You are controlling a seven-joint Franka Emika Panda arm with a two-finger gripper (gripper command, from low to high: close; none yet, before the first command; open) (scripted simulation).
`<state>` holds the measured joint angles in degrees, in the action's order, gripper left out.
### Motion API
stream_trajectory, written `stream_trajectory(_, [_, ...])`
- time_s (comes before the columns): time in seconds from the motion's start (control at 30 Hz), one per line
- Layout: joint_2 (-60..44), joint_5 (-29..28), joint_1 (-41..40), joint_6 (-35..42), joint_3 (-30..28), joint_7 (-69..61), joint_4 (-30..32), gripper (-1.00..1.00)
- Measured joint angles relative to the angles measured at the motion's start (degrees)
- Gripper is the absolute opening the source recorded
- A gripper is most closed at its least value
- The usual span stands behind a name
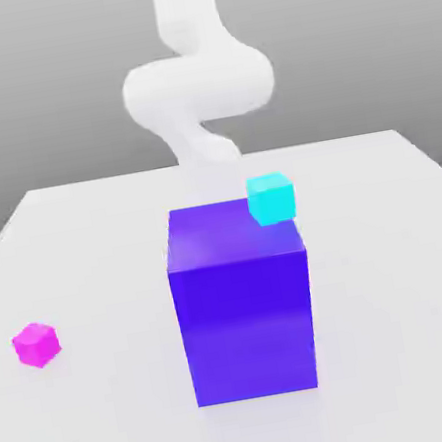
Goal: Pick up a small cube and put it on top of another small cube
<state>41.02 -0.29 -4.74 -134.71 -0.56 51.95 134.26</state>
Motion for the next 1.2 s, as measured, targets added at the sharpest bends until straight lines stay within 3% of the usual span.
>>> stream_trajectory(0.37, [-21.94,-1.42,-20.18,-13.30,-4.41,27.86,11.18,0.00])
stream_trajectory(0.6, [-35.63,-0.88,-29.67,-21.62,-10.43,44.20,18.16,0.00])
stream_trajectory(0.77, [-45.71,4.44,-36.40,-27.69,-13.39,51.39,22.57,0.00])
stream_trajectory(0.97, [-58.15,13.06,-42.66,-37.20,-5.70,46.34,20.79,0.00])
stream_trajectory(1.0, [-59.42,13.55,-43.56,-38.24,-4.70,45.95,20.53,-1.00])
stream_trajectory(1.2, [-60.06,13.70,-44.03,-38.86,-4.18,45.84,20.40,-1.00])
